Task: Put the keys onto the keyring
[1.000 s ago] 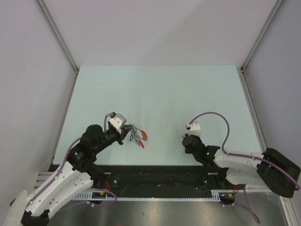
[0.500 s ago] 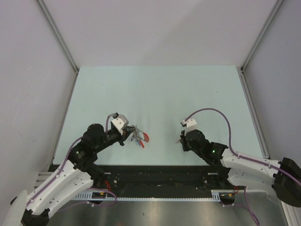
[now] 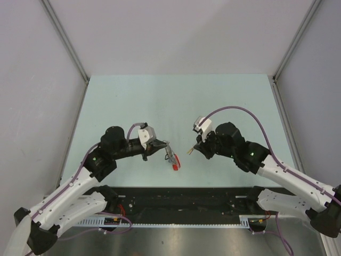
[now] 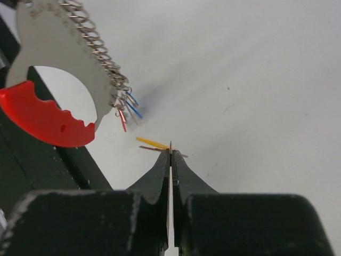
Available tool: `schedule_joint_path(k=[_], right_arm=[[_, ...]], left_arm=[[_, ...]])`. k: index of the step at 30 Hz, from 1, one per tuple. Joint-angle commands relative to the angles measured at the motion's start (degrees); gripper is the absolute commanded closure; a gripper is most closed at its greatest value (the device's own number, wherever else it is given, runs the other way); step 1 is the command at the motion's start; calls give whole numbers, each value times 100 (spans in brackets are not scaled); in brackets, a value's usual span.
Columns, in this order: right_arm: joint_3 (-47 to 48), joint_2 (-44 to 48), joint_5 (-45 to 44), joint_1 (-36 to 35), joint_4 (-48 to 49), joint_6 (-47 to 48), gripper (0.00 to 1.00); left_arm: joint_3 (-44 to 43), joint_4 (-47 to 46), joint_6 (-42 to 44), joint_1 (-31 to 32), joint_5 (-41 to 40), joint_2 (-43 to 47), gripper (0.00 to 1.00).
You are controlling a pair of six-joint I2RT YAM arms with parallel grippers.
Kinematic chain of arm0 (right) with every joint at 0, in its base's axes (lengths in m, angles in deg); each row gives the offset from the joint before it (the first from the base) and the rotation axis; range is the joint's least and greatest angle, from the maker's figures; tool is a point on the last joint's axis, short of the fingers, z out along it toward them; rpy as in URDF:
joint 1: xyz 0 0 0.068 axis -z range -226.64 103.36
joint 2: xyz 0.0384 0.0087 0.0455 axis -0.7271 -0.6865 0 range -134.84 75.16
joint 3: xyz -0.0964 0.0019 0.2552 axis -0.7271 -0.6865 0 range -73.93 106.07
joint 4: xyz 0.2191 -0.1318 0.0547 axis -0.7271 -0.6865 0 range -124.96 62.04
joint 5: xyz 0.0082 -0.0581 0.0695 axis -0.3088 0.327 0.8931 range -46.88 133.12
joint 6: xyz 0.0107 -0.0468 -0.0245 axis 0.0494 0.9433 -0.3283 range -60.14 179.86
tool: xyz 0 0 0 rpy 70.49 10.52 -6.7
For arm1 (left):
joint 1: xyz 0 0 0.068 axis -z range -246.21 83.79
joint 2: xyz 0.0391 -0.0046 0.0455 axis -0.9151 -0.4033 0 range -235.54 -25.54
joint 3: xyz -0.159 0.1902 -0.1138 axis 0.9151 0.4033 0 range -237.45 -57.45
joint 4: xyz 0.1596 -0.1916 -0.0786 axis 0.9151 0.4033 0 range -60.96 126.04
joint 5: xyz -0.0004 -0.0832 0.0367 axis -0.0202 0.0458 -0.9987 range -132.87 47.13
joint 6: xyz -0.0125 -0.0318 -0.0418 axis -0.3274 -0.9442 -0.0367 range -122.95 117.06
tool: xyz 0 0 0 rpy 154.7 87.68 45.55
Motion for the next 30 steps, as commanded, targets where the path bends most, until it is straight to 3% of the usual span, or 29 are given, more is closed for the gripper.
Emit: schedule_joint_path(k=[1,12,30], right_arm=[[605,-65,957,176,-678,994,100],[1116,-65,1969,28,-670,1655,100],[1398,-540,1337,-1009,-415,2288,100]], left_arm=[[-542,-359,625,-38,746,-254,100],[-560,-25,1197,-38,1352,-535,100],[-323,318,1505,-38,2029,-650,100]])
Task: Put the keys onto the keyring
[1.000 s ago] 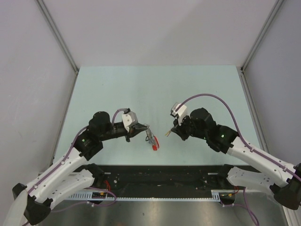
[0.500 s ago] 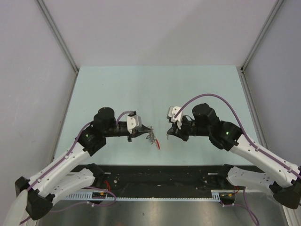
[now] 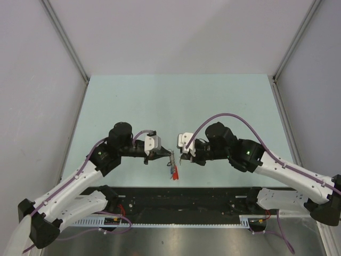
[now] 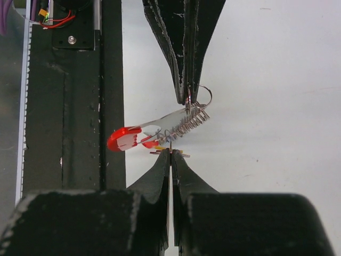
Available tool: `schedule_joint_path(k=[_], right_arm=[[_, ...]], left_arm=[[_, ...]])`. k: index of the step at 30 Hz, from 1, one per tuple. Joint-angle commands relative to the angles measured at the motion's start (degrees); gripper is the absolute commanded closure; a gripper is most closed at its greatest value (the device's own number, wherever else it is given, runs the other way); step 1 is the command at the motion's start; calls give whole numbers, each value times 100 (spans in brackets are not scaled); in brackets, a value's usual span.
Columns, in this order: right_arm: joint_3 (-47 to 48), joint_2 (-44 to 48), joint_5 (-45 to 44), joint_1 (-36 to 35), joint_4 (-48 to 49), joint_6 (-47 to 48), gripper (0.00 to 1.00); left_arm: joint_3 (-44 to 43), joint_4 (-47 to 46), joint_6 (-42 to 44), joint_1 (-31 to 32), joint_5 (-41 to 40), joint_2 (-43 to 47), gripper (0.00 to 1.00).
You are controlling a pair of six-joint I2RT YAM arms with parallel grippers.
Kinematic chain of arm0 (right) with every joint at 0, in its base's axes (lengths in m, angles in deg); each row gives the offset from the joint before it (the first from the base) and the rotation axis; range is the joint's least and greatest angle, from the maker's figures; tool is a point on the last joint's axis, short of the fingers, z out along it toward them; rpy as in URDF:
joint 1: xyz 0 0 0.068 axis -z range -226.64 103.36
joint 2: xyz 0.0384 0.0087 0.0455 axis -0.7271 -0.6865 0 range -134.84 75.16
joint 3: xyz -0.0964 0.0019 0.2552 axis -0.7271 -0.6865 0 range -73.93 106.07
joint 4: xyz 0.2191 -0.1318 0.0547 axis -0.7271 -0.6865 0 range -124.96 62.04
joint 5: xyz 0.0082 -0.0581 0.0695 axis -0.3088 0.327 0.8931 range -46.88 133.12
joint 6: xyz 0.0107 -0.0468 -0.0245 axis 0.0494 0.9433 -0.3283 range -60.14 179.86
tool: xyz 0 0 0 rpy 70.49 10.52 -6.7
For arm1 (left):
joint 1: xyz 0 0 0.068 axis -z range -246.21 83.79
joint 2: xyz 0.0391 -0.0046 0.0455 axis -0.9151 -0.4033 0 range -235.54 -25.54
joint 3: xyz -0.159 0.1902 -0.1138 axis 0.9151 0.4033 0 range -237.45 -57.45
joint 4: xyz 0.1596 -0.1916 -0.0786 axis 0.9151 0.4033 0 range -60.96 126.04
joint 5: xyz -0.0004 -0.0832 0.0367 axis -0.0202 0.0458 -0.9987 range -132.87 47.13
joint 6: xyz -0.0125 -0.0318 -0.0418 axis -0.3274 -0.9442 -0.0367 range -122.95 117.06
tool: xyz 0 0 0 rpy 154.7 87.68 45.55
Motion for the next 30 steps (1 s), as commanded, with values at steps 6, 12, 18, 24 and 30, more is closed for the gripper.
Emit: schedule_joint_path(k=[6,12,18,24,30], right_arm=[[270,-121,-224,-208,416,205,100],[270,-165,-329,-234,496,241,100],[270,-182,-329,-252,496,249,100],[261,-200,-321,-278,496,293,100],[270,-261,-320,-296,496,302,100]], left_arm=[[54,-192,279,-38,528,26,100],[80,-191,349,-29,572,78,100],[89,-200,384,-29,651,87,100],[89,-218,367,-29,634,96,100],[98,-253,358,-29,634,87,100]])
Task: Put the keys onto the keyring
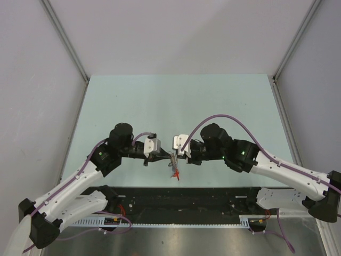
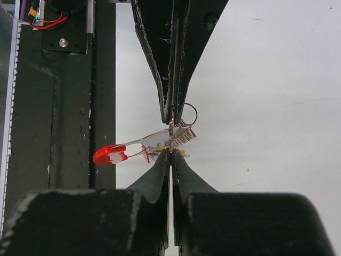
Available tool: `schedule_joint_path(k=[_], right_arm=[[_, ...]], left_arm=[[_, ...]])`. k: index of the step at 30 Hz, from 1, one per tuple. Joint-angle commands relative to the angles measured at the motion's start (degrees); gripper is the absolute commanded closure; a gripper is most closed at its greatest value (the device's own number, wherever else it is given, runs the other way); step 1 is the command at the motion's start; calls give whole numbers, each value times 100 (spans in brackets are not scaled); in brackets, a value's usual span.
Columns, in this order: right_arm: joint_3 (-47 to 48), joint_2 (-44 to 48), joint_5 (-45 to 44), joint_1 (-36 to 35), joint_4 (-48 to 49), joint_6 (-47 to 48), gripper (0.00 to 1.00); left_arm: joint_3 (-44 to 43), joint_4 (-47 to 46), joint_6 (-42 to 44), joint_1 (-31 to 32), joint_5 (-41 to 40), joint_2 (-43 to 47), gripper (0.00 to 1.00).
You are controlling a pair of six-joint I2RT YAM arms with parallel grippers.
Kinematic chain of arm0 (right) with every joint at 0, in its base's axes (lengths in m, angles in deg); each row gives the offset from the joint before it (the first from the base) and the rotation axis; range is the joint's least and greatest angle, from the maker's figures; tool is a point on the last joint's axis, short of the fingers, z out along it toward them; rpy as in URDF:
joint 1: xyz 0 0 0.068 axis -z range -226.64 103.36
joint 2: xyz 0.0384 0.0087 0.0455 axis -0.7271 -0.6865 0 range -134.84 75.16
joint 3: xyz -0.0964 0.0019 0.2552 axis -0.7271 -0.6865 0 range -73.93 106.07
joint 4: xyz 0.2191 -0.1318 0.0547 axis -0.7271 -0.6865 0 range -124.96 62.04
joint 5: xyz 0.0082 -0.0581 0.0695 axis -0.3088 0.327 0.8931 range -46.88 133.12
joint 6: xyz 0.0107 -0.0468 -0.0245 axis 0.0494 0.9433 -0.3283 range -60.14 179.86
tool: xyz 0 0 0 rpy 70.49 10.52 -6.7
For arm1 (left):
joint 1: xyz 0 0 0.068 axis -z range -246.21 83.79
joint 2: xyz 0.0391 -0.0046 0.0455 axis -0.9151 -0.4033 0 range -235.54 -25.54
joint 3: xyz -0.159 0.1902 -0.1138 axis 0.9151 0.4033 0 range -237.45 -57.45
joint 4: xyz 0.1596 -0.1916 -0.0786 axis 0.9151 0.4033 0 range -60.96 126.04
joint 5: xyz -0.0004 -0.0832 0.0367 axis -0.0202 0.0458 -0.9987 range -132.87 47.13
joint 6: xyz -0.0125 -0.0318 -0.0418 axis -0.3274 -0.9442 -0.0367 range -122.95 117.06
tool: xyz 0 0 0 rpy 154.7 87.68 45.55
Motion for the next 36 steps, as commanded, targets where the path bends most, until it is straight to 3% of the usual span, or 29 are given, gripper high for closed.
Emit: schedule_joint_path(k=[1,36], right_arm=[[250,-34,-69,-53,181,77,100],[250,-78,-78,-115,243,68,100]], left_arm=[[4,-253,201,-29,339,85,100],[-5,-244,174,-20,392,59,100]])
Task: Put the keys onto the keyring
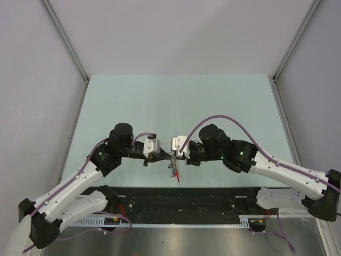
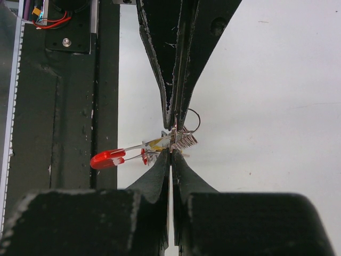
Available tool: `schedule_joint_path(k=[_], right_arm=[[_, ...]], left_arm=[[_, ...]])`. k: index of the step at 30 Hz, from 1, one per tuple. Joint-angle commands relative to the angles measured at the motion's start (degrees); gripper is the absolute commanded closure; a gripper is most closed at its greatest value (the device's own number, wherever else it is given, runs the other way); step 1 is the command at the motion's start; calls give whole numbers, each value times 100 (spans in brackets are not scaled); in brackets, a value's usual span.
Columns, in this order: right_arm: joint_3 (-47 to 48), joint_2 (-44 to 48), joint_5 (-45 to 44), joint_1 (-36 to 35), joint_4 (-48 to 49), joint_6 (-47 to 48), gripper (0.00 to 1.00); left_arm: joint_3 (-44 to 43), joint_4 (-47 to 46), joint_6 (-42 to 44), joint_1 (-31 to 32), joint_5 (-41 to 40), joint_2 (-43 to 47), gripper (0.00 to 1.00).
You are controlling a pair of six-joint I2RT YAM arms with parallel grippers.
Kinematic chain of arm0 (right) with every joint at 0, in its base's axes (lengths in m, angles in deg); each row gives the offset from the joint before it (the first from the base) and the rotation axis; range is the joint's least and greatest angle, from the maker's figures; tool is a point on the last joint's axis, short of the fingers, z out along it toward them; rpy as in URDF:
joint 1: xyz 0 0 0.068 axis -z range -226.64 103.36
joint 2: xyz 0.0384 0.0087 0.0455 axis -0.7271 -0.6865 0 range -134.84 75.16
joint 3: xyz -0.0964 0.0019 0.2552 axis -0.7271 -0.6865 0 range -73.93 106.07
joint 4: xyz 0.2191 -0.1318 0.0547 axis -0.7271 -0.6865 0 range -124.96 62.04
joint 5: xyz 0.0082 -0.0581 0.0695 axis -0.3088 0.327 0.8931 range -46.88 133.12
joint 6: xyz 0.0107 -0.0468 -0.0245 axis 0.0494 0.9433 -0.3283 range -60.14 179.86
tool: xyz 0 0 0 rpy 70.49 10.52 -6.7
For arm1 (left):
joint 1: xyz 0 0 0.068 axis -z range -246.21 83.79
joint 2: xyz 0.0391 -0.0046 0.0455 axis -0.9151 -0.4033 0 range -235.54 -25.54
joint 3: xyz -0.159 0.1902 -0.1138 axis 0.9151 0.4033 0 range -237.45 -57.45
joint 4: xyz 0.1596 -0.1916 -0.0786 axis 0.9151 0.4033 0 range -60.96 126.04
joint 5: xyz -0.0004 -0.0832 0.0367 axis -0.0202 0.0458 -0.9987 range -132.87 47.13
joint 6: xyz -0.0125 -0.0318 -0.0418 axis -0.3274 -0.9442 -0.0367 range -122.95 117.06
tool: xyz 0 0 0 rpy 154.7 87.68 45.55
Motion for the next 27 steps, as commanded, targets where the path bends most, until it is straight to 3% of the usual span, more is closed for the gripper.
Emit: schedule_joint_path(k=[1,27], right_arm=[[250,16,-71,-34,168,40,100],[250,148,-63,-60,98,-57,100]], left_arm=[[-7,-248,168,-20,280,76,100],[10,-284,141,-20,262,67,100]])
